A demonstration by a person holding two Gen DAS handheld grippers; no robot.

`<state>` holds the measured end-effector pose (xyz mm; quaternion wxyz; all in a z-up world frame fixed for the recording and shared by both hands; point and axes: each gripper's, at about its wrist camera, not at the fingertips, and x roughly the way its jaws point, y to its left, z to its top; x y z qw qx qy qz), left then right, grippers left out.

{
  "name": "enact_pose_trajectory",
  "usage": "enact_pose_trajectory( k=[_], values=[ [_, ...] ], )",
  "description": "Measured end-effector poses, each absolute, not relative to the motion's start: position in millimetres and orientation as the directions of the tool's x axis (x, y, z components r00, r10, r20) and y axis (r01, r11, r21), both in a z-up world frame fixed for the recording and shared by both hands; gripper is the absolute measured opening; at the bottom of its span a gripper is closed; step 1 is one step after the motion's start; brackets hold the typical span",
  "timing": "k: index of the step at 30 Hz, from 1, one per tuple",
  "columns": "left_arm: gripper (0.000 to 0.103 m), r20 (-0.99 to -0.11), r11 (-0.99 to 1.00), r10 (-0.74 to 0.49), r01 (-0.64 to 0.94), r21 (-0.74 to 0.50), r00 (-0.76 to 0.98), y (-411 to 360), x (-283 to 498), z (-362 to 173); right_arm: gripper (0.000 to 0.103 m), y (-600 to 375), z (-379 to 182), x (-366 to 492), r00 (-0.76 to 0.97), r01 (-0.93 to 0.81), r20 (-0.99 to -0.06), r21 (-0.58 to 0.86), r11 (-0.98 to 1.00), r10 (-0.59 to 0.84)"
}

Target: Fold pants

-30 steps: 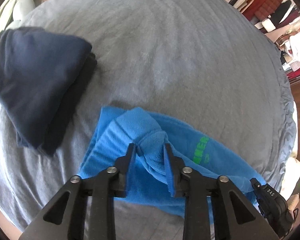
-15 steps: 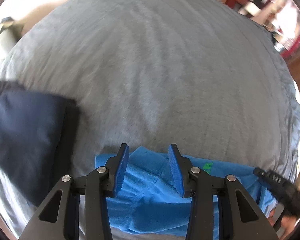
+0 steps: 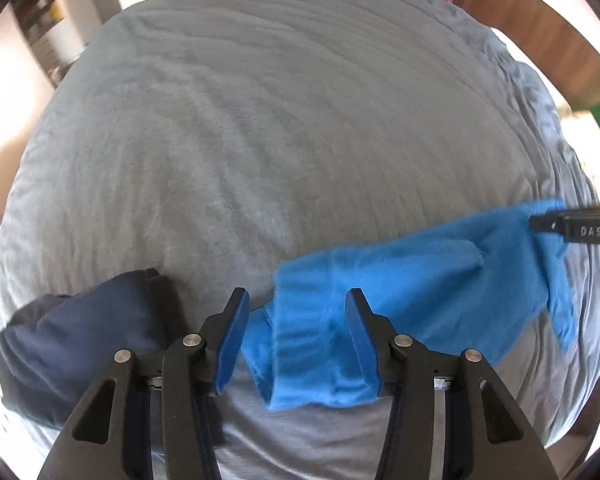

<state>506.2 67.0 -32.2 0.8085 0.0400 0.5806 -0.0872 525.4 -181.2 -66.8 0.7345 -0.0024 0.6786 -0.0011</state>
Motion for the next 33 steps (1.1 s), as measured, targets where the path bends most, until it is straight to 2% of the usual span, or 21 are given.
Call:
enact_pose_trajectory(
  k=[3,9,14,22,26,33],
  values=[
    [0.049,-0.946,0.979,-0.094,0.2,-0.032,0.311,71,507,-37,0.039,-166,-60,529,0.087,-0.091,-0.995,-0.065,0.994,-0.058],
    [0.048,-0.929,0.944,-0.264,0.269,-0.193,0.258,76,520,-59,0.039,-131,-52,531,0.142,-0.232,-0.986,0.049,0.972,0.084],
    [0.048,-0.933,0.936,-0.292,0.266,-0.232,0.212,87,532,-86,0.039,-105,-67,528,0.128,-0.29,-0.977,0.125,0.949,0.168],
    [0.048,-0.922,0.924,-0.342,0.247,-0.293,0.184,92,547,-114,0.039,-72,-89,532,0.122,-0.359,-0.956,0.208,0.91,0.267],
    [0.049,-0.913,0.923,-0.362,0.207,-0.324,0.189,93,557,-130,0.039,-61,-100,531,0.122,-0.374,-0.958,0.199,0.906,0.261],
    [0.058,-0.897,0.914,-0.403,0.119,-0.387,0.183,97,570,-151,0.039,-58,-116,540,0.111,-0.358,-0.955,0.219,0.908,0.274]
  ],
)
